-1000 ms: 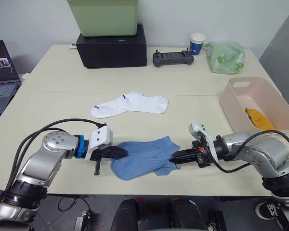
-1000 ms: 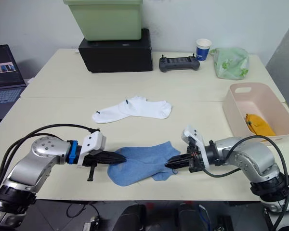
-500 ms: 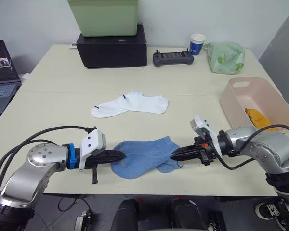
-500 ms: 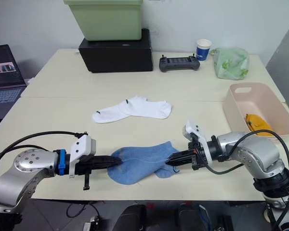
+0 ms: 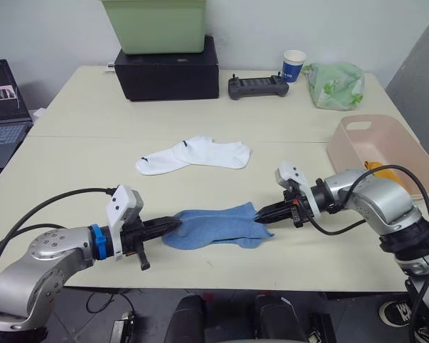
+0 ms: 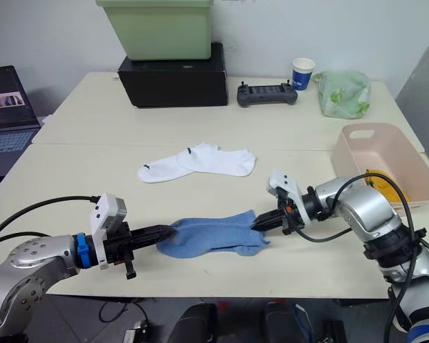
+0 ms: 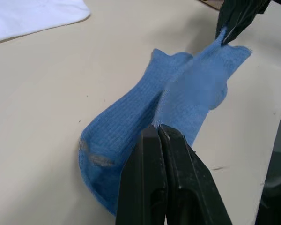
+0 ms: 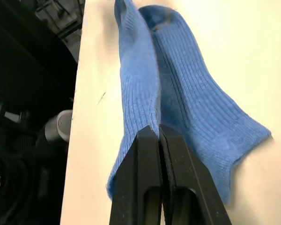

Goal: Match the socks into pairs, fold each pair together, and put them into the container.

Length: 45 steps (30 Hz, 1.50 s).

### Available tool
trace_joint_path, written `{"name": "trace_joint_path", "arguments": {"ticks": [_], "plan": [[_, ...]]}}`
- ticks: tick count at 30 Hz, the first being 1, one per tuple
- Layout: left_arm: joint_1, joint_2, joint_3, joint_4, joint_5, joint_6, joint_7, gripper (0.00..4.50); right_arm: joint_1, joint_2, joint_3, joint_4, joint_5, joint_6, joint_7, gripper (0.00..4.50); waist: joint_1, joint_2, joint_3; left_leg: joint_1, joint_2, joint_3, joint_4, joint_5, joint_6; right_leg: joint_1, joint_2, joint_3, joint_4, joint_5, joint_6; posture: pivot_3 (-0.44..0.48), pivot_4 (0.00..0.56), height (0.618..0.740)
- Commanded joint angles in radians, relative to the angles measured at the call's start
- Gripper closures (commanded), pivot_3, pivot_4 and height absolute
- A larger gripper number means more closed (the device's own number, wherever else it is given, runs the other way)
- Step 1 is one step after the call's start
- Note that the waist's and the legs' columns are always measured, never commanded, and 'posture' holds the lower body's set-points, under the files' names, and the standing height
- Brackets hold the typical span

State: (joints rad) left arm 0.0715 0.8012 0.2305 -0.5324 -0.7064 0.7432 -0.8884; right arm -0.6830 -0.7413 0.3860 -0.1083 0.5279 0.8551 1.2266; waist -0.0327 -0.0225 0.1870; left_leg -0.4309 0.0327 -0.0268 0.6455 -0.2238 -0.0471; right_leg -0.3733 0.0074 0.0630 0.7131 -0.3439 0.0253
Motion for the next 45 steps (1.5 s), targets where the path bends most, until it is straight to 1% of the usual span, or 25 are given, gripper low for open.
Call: {"name": "trace_joint_path", "arguments": {"ticks": [1,3,7,10,12,14,16,18,21,24,28,32,36,41,45], "plan": [[0.015,0.005,0.040,-0.102,-0.086,0.046,0.022,4.48,-0.017,-0.018,-0.032,-0.038,0.015,-0.003,0.049,4.50,0.000,0.000,0.000,0.000,0.000,0.000,0.000,0.000,0.000,0.000,0.000,0.000,0.000,0.000,0.000,0.000,0.150,0.740],[0.054,0.024,0.071,-0.144,-0.129,0.072,0.019,4.48,0.002,-0.047,-0.055,-0.095,0.055,0.027,0.079,4.50,0.000,0.000,0.000,0.000,0.000,0.000,0.000,0.000,0.000,0.000,0.000,0.000,0.000,0.000,0.000,0.000,0.150,0.740],[0.148,0.083,0.179,-0.205,-0.231,0.126,-0.009,4.48,0.033,-0.087,-0.133,-0.240,0.213,0.157,0.104,4.50,0.000,0.000,0.000,0.000,0.001,-0.001,0.000,0.000,0.000,0.000,0.000,0.000,0.000,0.000,0.000,0.000,0.150,0.740],[0.182,0.107,0.215,-0.220,-0.282,0.148,-0.013,4.48,0.048,-0.111,-0.151,-0.283,0.243,0.184,0.098,4.50,0.000,0.000,0.000,0.001,0.000,-0.001,0.000,0.000,0.000,0.001,0.000,-0.001,0.001,0.000,0.000,0.000,0.150,0.740],[0.159,0.089,0.207,-0.189,-0.298,0.146,0.023,4.48,0.055,-0.106,-0.135,-0.265,0.222,0.168,0.089,4.50,0.000,0.000,0.000,0.002,-0.001,-0.001,0.000,0.000,0.000,0.002,0.000,-0.001,0.000,0.000,0.000,0.000,0.150,0.740],[0.134,0.086,0.172,-0.155,-0.263,0.130,0.041,4.48,0.047,-0.085,-0.106,-0.218,0.175,0.135,0.078,4.50,0.000,0.000,0.000,0.002,-0.001,-0.001,0.000,0.000,0.000,0.002,-0.001,-0.001,0.000,0.000,0.000,0.000,0.150,0.740],[0.127,0.099,0.124,-0.135,-0.207,0.108,0.027,4.48,0.034,-0.067,-0.066,-0.163,0.122,0.091,0.083,4.50,0.000,0.000,0.000,0.002,-0.001,0.000,0.000,0.000,0.000,0.002,0.000,0.000,0.000,0.000,0.000,0.000,0.150,0.740],[0.094,0.076,0.072,-0.097,-0.163,0.084,0.047,4.48,0.013,-0.024,-0.021,-0.077,0.057,0.034,0.082,4.50,-0.001,0.000,0.000,0.002,-0.001,0.001,0.000,0.000,0.000,0.001,0.000,0.000,0.000,0.000,0.000,0.000,0.150,0.740],[0.036,0.041,-0.013,-0.017,-0.053,0.010,0.072,4.48,-0.026,0.042,0.031,0.061,-0.042,-0.067,0.082,4.50,-0.001,0.000,0.000,0.002,-0.001,0.001,0.000,0.000,0.000,0.001,0.000,0.001,0.000,0.000,0.000,0.000,0.150,0.740],[0.004,0.022,-0.039,0.021,-0.018,-0.016,0.072,4.48,-0.056,0.083,0.051,0.155,-0.107,-0.137,0.093,4.50,-0.001,0.000,0.000,0.002,-0.001,0.001,0.000,0.000,0.000,0.001,0.000,0.001,0.000,0.000,-0.001,0.000,0.150,0.740],[-0.031,0.014,-0.046,0.056,0.013,-0.034,0.073,4.48,-0.120,0.159,0.039,0.298,-0.172,-0.222,0.074,4.50,-0.001,0.000,0.000,0.002,-0.001,0.001,0.000,0.000,0.000,0.001,0.000,0.000,0.000,0.000,0.000,0.000,0.150,0.740],[-0.052,0.009,-0.068,0.093,0.068,-0.072,0.068,4.48,-0.146,0.195,0.032,0.363,-0.218,-0.266,0.076,4.50,-0.001,0.000,0.000,0.002,0.000,0.001,0.000,0.000,0.000,0.001,0.000,0.000,0.000,0.000,-0.001,0.000,0.150,0.740],[-0.103,-0.003,-0.137,0.143,0.143,-0.121,0.059,4.48,-0.157,0.218,0.028,0.408,-0.246,-0.284,0.079,4.50,0.000,0.000,0.000,0.002,-0.001,0.001,0.000,0.000,0.000,0.001,0.000,0.000,0.000,0.000,0.000,0.000,0.150,0.740],[-0.154,-0.017,-0.175,0.196,0.186,-0.149,0.047,4.48,-0.166,0.232,0.010,0.462,-0.277,-0.309,0.062,4.50,0.000,0.000,0.000,0.002,-0.001,0.001,0.000,0.000,0.000,0.001,0.000,0.000,0.001,0.000,-0.001,0.000,0.150,0.740],[-0.186,-0.025,-0.183,0.235,0.210,-0.164,0.041,4.48,-0.161,0.233,-0.005,0.470,-0.287,-0.309,0.065,4.50,0.000,0.000,0.000,0.002,-0.001,0.001,0.000,0.000,0.000,0.001,0.000,0.000,0.001,0.000,-0.001,0.000,0.150,0.740]]}}
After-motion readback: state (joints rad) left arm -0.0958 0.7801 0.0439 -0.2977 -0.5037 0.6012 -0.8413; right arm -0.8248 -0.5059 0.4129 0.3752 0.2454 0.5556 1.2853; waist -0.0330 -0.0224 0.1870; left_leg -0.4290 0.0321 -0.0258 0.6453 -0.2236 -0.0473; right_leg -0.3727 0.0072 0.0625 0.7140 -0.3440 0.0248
